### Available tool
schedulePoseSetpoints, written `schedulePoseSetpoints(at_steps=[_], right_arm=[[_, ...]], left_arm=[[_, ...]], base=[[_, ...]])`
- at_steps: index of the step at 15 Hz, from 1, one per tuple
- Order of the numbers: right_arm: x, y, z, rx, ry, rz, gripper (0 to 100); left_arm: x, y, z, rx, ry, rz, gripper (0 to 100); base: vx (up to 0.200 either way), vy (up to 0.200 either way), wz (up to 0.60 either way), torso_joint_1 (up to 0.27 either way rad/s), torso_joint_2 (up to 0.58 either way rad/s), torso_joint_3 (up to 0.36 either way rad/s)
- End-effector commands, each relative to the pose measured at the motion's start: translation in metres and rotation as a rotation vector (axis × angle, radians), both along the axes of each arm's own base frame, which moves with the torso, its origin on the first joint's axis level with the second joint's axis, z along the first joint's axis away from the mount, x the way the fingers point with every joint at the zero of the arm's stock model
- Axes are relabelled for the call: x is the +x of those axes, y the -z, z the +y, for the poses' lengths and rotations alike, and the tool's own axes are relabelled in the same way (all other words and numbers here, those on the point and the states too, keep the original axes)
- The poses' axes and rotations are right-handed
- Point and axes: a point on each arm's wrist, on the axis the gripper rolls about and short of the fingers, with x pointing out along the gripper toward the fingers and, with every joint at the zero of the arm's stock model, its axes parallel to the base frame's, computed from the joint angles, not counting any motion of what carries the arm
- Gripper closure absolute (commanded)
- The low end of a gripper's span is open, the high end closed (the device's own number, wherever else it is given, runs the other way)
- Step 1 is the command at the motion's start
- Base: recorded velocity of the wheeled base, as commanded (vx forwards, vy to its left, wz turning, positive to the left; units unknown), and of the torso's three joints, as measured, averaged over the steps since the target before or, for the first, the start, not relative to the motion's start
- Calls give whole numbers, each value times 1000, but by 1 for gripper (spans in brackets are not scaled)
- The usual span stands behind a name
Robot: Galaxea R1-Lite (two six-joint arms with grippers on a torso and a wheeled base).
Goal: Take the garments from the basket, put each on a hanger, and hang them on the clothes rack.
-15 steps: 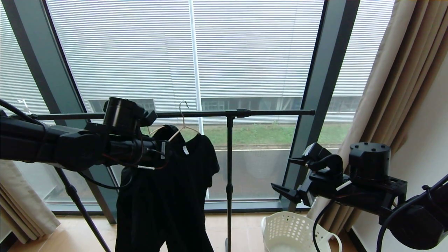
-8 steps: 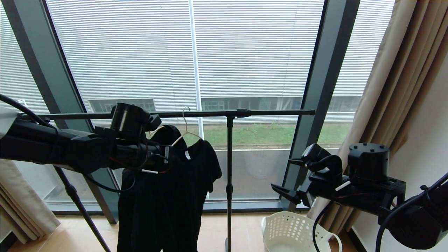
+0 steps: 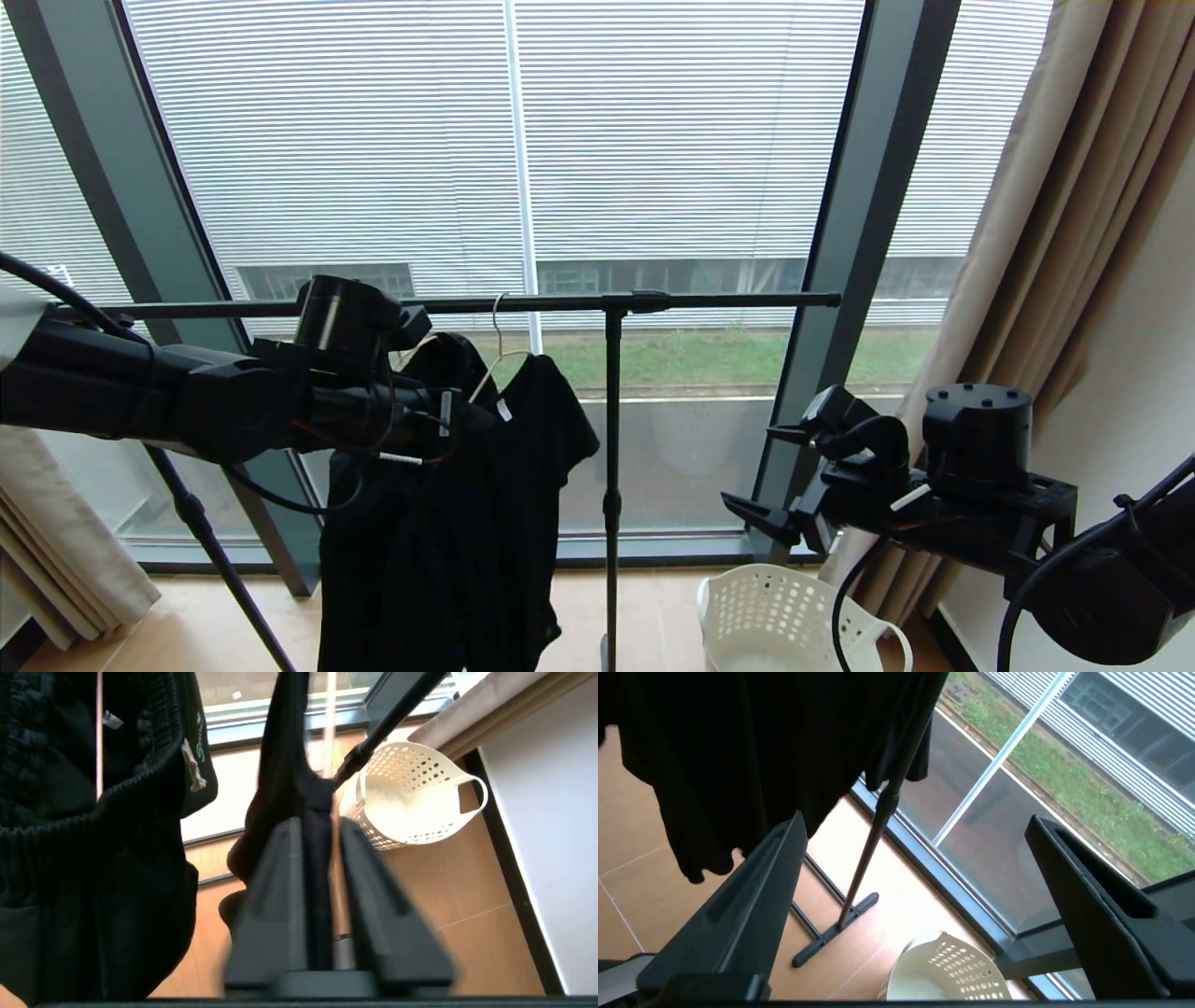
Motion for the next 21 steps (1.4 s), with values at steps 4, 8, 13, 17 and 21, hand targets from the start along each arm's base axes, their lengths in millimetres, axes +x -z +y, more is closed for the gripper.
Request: schedulePoseSetpoints(at_steps=[4,8,13,17,21], right_arm=[[0,0,0,0,0,0,0],[-1,-1,0,1,-2,-4,0],[-7,-3,5,-4,-14,-10,0],[-8,-4,5,-3,-14,-14,0],[-19,-12,7,3,-33,-33,0]], left_arm=[[-7,-9,2,-5,-33,-18,0],[-43,-22,3,-2,0,-34,0],[-109,-33,11,10,25,-68,0],[-153,-23,27,18,23,-52,0],[-201,-7,44,17,36,-45,0]], base=[[0,0,0,0,0,0],[0,0,0,0,0,0],[0,0,0,0,0,0],[0,0,0,0,0,0],[0,0,0,0,0,0]])
